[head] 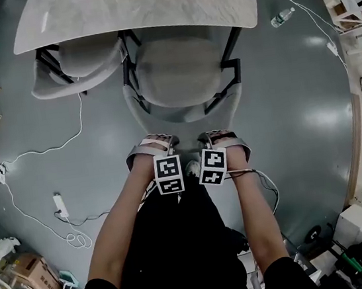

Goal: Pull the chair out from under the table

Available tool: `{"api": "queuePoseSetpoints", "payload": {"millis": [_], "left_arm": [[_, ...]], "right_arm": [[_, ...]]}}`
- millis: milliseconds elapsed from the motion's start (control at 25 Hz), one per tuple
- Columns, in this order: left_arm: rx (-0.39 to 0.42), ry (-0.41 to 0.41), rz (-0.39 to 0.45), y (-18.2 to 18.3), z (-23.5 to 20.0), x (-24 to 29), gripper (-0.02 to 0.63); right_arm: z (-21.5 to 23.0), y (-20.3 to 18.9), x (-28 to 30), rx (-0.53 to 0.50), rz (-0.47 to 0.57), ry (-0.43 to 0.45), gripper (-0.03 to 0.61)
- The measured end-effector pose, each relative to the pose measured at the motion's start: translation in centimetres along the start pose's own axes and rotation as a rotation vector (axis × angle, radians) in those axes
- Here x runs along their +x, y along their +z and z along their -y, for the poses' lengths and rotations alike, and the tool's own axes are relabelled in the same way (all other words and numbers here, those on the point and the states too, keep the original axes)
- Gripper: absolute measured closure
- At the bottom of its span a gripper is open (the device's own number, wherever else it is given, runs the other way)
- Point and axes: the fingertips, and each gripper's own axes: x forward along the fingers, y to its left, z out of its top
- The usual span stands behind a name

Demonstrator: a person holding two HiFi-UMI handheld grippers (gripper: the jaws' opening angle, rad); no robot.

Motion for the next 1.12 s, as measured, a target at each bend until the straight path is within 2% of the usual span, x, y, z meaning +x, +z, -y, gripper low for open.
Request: {"api": "queuePoseSetpoints", "payload": {"millis": [920,1120], "left_arm": [[-0.017,0.004,0.001,2.2,9.6,-1.0,0.532],[0.002,0.015,0.005,2.0,10.3,-1.2,0.531]], "right_arm": [[-9.8,-0.2,-1.2,-0.008,0.004,0.000,0.505],[-10.7,0.1,-1.2,0.009,0.000,-0.013,0.505]]}}
